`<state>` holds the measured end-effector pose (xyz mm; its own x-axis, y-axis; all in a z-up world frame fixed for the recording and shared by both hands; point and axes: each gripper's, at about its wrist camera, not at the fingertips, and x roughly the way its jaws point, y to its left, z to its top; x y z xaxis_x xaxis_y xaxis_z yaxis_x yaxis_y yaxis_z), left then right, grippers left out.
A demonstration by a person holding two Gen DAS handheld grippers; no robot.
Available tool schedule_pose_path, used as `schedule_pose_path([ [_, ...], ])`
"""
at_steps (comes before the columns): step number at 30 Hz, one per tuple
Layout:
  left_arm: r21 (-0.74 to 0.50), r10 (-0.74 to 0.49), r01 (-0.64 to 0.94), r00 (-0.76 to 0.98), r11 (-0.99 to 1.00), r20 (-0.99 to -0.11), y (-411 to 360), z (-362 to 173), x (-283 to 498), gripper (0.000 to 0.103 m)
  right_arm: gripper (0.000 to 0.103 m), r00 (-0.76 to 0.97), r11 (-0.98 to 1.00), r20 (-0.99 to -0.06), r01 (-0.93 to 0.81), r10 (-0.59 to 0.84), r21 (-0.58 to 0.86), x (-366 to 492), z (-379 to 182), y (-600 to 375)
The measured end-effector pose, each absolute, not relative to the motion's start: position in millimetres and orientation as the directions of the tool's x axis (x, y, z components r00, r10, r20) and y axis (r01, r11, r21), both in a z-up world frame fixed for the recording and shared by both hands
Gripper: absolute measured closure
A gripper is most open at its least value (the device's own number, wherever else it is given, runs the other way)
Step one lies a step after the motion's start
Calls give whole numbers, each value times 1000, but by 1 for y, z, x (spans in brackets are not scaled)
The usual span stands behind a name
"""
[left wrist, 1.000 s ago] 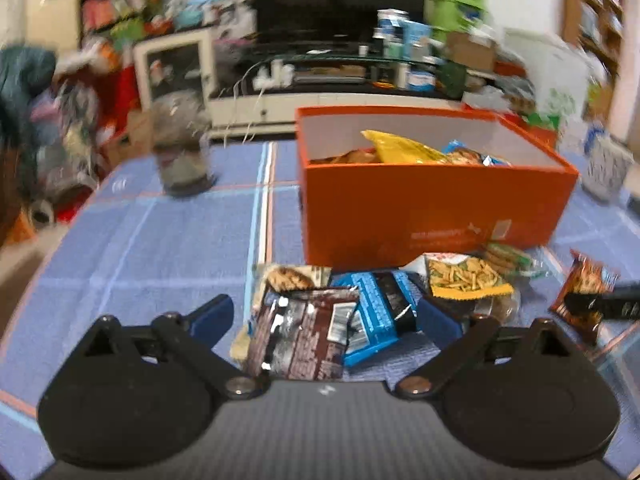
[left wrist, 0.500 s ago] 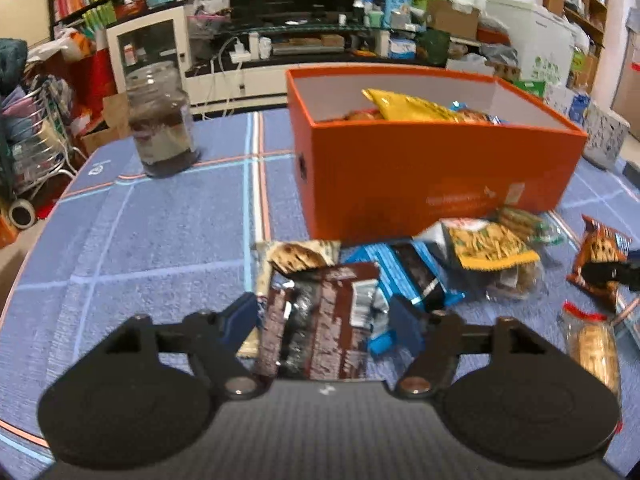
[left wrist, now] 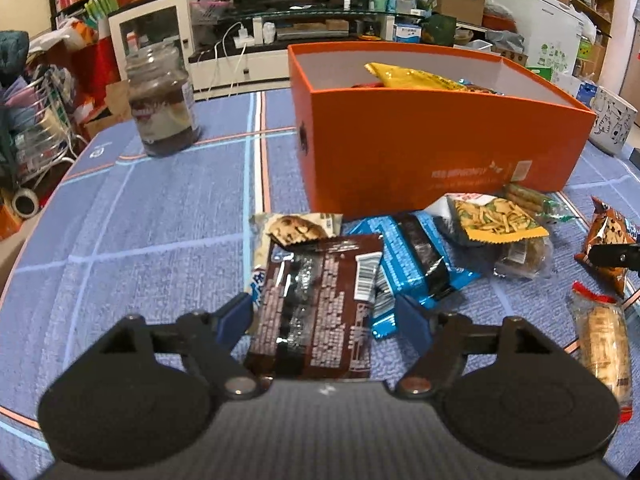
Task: Organize snacks
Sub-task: 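Grasp the dark chocolate pack with the left tool while the right tool grasps the clear wafer bag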
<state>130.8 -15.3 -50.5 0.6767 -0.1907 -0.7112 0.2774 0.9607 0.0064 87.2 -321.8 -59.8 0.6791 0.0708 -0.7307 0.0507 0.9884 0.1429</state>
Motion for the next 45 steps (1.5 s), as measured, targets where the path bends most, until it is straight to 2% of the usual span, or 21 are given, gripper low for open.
schedule_pose_path([
  [6,-2,-184,262,671,965,-718,-20,-52,131,26,39,701,986,-710,59,69,154,83,-53,-325],
  [9,-6,-184,260,667,966,-722,-20,-53,132,27,24,779,989,-626,115,-33,91,70,-33,-332],
  [11,-9,-184,260,658,966,-730,-21,-54,132,27,24,800,989,-600,100,-15,109,61,-23,-334],
  [15,19,-175,278,654,960,-736,-27,-58,130,28,26,696,958,-695,32,184,286,45,-27,-323],
  [18,19,-174,274,660,961,-731,-29,-58,128,30,27,664,957,-715,-5,220,290,27,-34,-295],
  [22,-6,-173,245,670,970,-722,-24,-55,124,28,30,642,954,-743,61,189,295,16,-51,-268],
  [26,-71,-175,174,702,982,-691,-8,-44,118,16,28,673,968,-731,95,109,231,6,-63,-244],
  [28,-102,-169,137,712,985,-682,-2,-41,118,15,27,695,981,-717,93,56,168,7,-66,-230],
  [30,-112,-174,134,707,985,-685,-1,-41,119,15,33,706,997,-708,55,4,60,8,-70,-213],
  [33,-110,-193,164,685,980,-702,-7,-44,121,15,63,712,1000,-702,-22,14,-3,4,-68,-206],
  [34,-104,-197,177,679,979,-708,-10,-45,123,15,69,707,999,-707,-36,25,-1,3,-65,-208],
  [38,-93,-192,182,664,979,-722,-17,-54,129,15,70,687,999,-725,-37,36,14,6,-60,-221],
  [43,-45,-162,189,666,981,-728,-24,-62,130,17,69,708,998,-704,-51,57,30,7,-64,-227],
  [44,-45,-160,185,667,982,-727,-24,-62,130,19,69,710,998,-701,-52,63,37,7,-65,-228],
  [45,-48,-158,181,668,982,-727,-25,-62,128,26,69,713,998,-698,-50,67,46,8,-65,-230],
])
